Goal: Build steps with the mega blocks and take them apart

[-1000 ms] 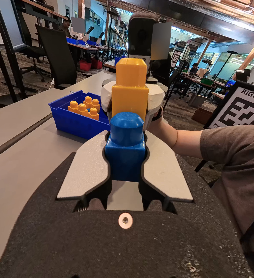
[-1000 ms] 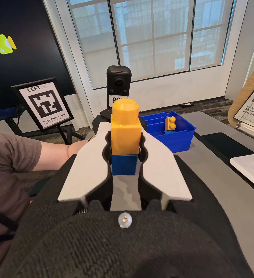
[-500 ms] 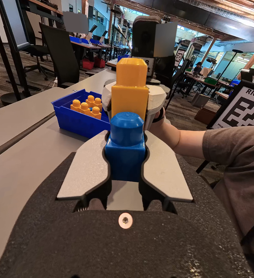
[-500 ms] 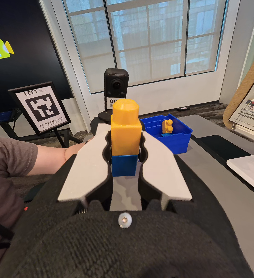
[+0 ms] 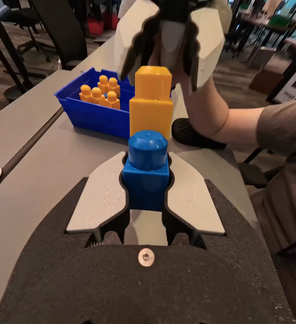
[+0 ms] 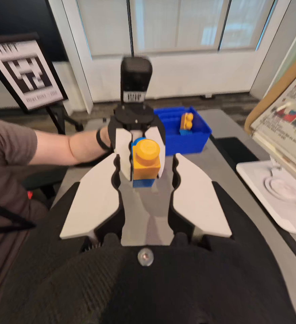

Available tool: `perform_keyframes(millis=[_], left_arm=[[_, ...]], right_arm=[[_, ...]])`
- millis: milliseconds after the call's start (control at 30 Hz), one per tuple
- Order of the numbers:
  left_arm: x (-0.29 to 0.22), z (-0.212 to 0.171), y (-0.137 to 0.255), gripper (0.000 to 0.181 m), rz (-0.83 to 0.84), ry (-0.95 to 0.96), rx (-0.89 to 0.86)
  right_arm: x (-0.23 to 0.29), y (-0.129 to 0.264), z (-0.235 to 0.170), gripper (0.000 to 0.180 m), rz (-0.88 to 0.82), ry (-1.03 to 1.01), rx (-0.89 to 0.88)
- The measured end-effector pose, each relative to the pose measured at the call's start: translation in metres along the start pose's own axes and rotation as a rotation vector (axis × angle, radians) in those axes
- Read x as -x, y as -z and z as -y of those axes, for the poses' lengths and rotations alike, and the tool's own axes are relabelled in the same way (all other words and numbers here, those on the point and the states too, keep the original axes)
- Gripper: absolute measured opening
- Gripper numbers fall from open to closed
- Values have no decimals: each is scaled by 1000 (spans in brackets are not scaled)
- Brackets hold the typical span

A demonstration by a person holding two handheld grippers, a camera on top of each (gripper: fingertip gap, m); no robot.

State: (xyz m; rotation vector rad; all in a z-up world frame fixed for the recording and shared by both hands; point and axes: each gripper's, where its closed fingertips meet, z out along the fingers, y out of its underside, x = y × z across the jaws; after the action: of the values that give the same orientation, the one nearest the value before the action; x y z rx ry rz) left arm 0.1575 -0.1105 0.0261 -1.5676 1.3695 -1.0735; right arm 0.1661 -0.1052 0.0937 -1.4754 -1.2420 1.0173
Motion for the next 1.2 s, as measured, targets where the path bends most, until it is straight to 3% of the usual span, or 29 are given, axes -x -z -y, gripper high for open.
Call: perform_keyframes(millis=[167,267,333,400,433,500,600,700,800,1033,1200], left_arm=[[-2,-12,-11,41,-8,-11,66],[-2,-14,-12,41,-12,-18,71],[-6,-14,-12,42,-53,-7,59],[-4,-15,-12,71,-47,23,69],[0,-16,-11,79,-25,24,80],[2,-14,-6,78,-11,6,73],[0,-10,4,74,-16,-5,72],[0,-4,12,73,2,-31,66],[1,-1,22,73,25,-50,76],[3,26,61,68,113,-92,-29],[6,37,92,69,159,-94,-85]], right_arm=[[-1,-6,-39,55,-41,65,264],[0,-11,-43,36,-19,80,278],[2,-11,-44,36,-3,66,282],[-2,-5,-44,36,-39,84,303],[-6,4,-45,36,-73,105,332],[-13,34,-42,36,-144,146,372],[-28,111,-45,36,-307,193,431],[-48,190,-84,36,-468,108,546],[-68,238,-134,36,-547,-45,662],[-112,261,-219,36,-571,-198,936],[-136,254,-243,37,-557,-162,986]])
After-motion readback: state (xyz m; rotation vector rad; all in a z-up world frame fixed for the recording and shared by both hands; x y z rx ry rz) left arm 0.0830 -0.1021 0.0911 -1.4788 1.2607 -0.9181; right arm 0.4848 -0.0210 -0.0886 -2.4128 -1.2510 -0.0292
